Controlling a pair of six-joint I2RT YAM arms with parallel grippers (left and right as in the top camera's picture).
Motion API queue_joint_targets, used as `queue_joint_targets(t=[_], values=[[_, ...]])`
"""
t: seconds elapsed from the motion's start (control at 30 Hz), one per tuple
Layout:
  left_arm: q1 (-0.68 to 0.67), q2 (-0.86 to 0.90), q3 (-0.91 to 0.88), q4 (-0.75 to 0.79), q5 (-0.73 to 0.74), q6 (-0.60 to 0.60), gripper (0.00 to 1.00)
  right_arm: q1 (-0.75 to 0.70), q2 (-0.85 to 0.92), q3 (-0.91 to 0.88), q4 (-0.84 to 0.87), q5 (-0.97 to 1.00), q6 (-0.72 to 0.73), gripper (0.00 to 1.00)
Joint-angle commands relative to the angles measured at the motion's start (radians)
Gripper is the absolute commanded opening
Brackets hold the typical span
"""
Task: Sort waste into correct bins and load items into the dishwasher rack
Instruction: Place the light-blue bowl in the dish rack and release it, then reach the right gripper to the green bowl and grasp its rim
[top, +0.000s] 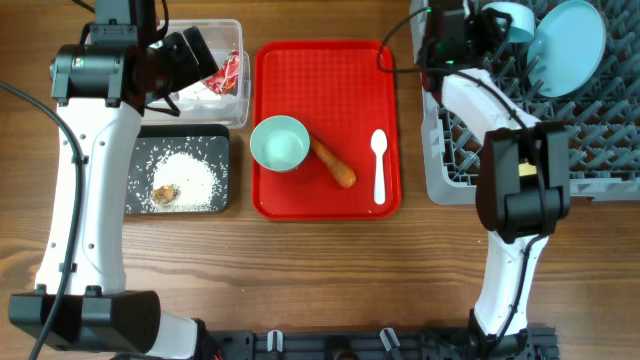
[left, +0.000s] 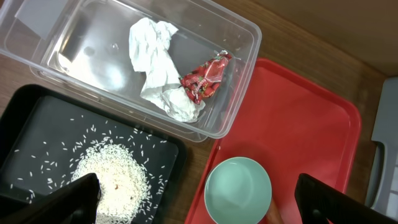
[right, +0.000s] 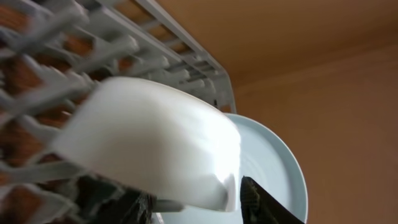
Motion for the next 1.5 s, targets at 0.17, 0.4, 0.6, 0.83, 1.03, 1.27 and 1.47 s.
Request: queue_joint_targets(t=[0.17, 0.4, 0.6, 0.83, 1.03, 1.27, 1.47], values=[[0.003, 0.006, 0.0, -0.001, -0.006, -0.01, 1.0, 0.003, -0.032, -0.006, 0.118, 0.13, 0.105, 0.93], [0.003, 0.006, 0.0, 0.0, -0.006, -0.01, 1.0, 0.016, -0.18, -0.006, 0.241, 0.077, 0.105, 0.96], [0.003, 0.006, 0.0, -0.001, -0.006, -0.01, 1.0, 0.107, -0.219, -0.006, 0.093, 0.057, 0.233, 0.98], [0.003, 0.006, 0.0, -0.001, -0.006, -0.01, 1.0, 0.288, -0.23, -0.005, -0.569, -0.564, 0.716, 1.0], [0.003, 0.006, 0.0, -0.001, -0.006, -0.01, 1.0, 0.304, -0.37, -0.005, -0.768, -1.347, 0.855, 1.0], [0.003, 0.006, 0.0, -0.001, -0.006, -0.01, 1.0, 0.34, -0.311, -0.129, -0.668, -1.392, 0.999, 0.91], [0.003, 0.006, 0.0, 0.0, -0.006, -0.01, 1.0, 0.346, -0.211, -0.198, -0.533, -1.413, 1.143, 0.76]])
